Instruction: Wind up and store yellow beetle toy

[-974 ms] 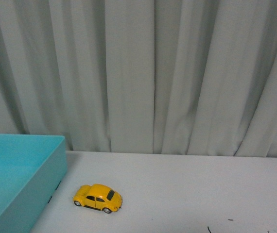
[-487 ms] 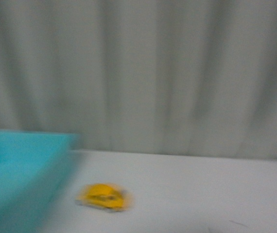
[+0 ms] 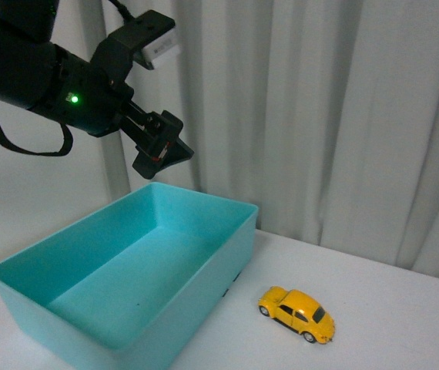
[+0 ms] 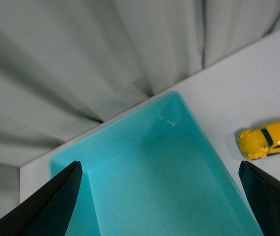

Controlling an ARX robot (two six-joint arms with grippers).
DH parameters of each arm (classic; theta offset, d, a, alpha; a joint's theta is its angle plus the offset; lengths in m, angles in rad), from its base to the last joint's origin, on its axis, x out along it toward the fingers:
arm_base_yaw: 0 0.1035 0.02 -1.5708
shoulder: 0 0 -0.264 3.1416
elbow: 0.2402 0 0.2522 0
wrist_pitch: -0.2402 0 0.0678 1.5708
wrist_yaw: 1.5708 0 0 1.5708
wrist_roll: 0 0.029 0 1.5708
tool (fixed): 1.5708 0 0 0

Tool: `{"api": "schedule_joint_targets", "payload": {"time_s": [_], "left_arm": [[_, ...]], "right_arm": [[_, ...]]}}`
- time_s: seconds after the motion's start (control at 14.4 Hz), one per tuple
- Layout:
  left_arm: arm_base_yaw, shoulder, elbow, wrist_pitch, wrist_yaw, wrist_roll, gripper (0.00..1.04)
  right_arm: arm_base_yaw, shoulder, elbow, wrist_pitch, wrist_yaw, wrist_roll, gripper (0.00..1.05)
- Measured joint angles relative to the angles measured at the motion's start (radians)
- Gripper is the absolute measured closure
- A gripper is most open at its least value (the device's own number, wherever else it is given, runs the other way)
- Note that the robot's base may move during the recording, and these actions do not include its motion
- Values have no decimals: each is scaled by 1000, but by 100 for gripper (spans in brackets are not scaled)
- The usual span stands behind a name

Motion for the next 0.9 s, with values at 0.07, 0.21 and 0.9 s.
{"api": "schedule_joint_targets", "payload": {"time_s": [0.07,0.21,0.9], "left_arm": [[-50,66,90,-90,-10,125,7],[-141,184,248,-246,-57,356,7],[-364,615,585,-531,-309,999,7]], "right_arm": [[0,0,0,0,0,0,7],[0,0,0,0,0,0,7],[0,0,0,0,0,0,7]]}}
